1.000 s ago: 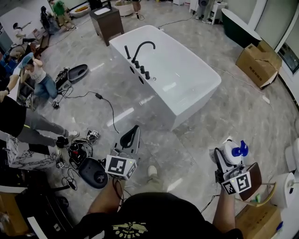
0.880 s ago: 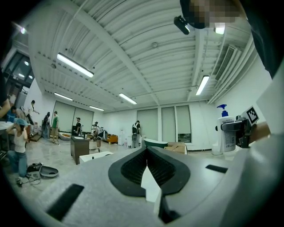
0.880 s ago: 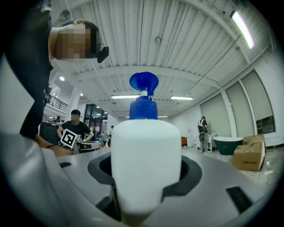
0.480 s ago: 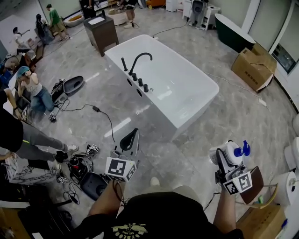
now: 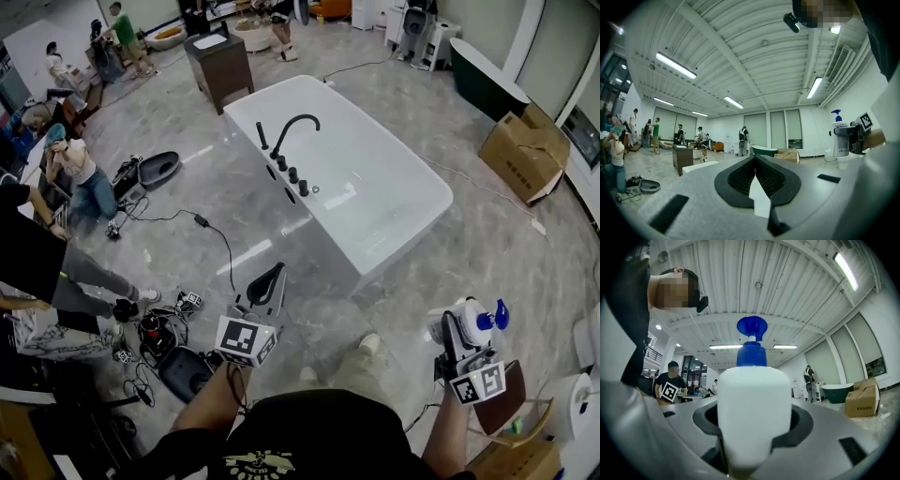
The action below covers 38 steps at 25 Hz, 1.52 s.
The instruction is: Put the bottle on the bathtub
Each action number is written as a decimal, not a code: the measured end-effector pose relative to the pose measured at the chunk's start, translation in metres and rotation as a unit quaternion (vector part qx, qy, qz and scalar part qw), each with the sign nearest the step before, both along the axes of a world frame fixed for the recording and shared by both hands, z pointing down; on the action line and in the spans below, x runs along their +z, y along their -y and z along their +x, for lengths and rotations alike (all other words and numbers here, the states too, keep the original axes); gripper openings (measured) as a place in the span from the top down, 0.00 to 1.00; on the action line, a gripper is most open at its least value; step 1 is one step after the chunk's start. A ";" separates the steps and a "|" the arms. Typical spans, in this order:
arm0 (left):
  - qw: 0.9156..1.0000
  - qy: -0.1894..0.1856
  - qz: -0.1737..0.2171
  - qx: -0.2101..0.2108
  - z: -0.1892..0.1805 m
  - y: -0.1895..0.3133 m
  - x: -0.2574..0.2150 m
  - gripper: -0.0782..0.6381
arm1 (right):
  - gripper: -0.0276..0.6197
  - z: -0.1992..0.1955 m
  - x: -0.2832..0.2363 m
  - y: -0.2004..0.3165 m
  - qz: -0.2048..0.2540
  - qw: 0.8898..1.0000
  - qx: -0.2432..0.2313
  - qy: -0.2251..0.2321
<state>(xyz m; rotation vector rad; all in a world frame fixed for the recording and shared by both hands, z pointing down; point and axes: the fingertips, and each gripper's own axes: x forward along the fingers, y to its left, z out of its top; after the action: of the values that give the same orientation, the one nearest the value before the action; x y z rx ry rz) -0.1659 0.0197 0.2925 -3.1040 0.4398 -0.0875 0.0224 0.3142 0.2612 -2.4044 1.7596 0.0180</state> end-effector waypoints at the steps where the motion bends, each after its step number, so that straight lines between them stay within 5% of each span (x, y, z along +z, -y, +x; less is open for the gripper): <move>1: 1.000 0.000 -0.002 -0.004 0.003 0.004 -0.001 0.88 | 0.56 0.006 -0.001 0.005 0.002 1.000 -0.002 0.001; 9: 0.998 -0.029 -0.031 -0.040 0.039 0.037 -0.010 0.88 | 0.56 0.062 -0.002 0.048 -0.003 0.999 -0.033 -0.016; 38: 0.989 -0.042 -0.003 -0.139 0.199 0.052 -0.036 0.88 | 0.56 0.275 0.001 0.113 0.000 0.990 -0.140 -0.019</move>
<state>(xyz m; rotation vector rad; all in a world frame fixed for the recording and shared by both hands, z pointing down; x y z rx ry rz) 0.0330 -0.0320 0.2564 -3.0387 0.8749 0.0423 0.2978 0.2008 0.2619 -2.1470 2.0969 0.0295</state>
